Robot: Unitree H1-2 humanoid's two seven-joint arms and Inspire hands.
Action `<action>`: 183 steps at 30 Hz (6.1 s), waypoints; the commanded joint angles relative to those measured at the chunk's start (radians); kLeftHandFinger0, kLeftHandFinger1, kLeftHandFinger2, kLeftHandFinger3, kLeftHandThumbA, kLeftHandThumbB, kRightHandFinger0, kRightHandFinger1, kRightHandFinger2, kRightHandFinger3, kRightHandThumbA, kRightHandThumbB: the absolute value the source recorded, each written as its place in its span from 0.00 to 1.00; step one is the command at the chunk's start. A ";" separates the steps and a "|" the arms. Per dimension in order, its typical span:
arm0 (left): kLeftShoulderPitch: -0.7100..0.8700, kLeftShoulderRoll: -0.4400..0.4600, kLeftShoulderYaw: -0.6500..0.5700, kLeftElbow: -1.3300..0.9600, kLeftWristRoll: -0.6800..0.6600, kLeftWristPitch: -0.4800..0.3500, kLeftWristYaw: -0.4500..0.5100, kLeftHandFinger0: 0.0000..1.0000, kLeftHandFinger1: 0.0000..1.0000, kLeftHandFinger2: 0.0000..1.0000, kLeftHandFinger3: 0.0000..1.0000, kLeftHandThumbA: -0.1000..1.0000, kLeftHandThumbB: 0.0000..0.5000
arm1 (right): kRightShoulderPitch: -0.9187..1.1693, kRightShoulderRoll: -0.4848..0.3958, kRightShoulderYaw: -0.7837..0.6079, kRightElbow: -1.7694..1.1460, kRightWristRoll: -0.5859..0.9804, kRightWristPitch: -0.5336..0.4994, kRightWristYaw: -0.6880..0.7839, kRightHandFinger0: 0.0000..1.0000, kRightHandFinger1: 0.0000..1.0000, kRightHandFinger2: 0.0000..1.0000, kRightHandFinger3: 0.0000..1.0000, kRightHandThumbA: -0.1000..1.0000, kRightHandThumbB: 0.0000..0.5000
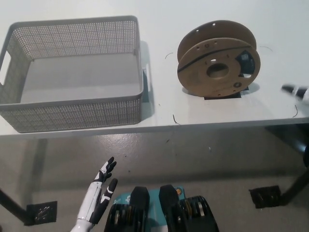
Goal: Use the right hand to pick up a 3d printing filament and place it into a container on the left side
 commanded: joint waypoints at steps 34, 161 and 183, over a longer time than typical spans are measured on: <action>0.018 0.023 -0.031 -0.012 0.022 -0.045 -0.004 1.00 1.00 1.00 1.00 1.00 0.43 | -0.997 -0.099 0.610 0.682 -0.221 0.428 0.718 1.00 1.00 1.00 1.00 1.00 0.95; -0.005 0.027 -0.009 -0.017 0.054 -0.040 -0.044 1.00 1.00 1.00 1.00 1.00 0.18 | -1.011 0.306 -0.852 1.677 0.541 0.302 0.025 0.00 0.15 0.66 1.00 0.00 0.10; 0.001 0.029 -0.010 -0.027 0.050 -0.032 -0.058 1.00 1.00 1.00 1.00 1.00 0.19 | -1.211 0.480 -0.618 1.668 0.448 0.292 0.002 0.00 0.12 0.65 1.00 0.00 0.14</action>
